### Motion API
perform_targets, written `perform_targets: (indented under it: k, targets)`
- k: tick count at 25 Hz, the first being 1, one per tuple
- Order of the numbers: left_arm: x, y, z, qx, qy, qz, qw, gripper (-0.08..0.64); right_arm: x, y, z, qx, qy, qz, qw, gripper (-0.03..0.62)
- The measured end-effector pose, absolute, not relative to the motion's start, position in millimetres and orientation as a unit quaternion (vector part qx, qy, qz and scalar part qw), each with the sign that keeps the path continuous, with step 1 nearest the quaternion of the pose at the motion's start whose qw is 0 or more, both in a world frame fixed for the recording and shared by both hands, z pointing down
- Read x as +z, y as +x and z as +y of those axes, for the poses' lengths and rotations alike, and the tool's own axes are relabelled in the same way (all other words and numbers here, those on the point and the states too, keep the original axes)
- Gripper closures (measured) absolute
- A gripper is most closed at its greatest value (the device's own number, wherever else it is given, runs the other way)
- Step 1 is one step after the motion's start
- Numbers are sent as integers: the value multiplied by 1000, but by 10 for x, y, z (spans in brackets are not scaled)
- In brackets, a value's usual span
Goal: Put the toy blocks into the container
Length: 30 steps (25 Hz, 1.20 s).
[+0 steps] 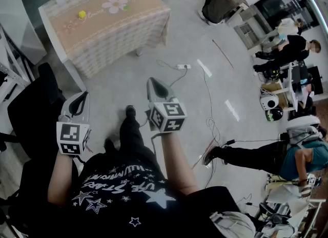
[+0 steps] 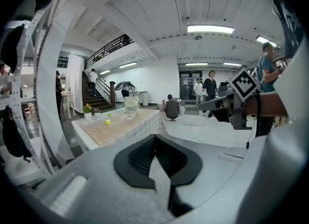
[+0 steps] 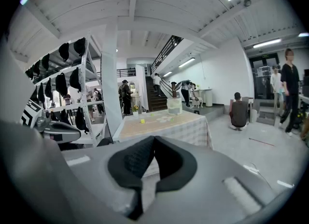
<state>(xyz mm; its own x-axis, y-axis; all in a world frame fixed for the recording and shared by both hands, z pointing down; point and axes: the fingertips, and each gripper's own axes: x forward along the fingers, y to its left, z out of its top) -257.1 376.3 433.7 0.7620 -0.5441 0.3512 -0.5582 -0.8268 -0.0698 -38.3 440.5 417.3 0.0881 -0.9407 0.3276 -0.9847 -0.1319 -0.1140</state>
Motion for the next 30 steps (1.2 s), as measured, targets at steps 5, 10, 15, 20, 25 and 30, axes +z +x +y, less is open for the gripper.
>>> perform_targets:
  k: [5,10,15,20,25,30]
  targets:
    - [4320,-2553,3805,173,942,-288,17,551,4181,-435,4464,158,736,-655,65,589]
    - [4296,-2515,3858,170,944,-280,20,551,4147,-427,4559,157,741,-650,64,589]
    - [4320,-2507,3910,173,944,-279,31,551,4132,-388,4637,160,744,-646,65,589]
    - [4407,-2529,3827,176,940,-288,41,551,4190,-358,4540,167,739,-649,58,589]
    - [4366,-2569,3625,168,933,-315,50,551,4122,-303,4237,157,731,-663,42,588]
    - [4336,-2520,3360,161,926,-338,56,551,4171,-178,3852,166,714,-679,46,457]
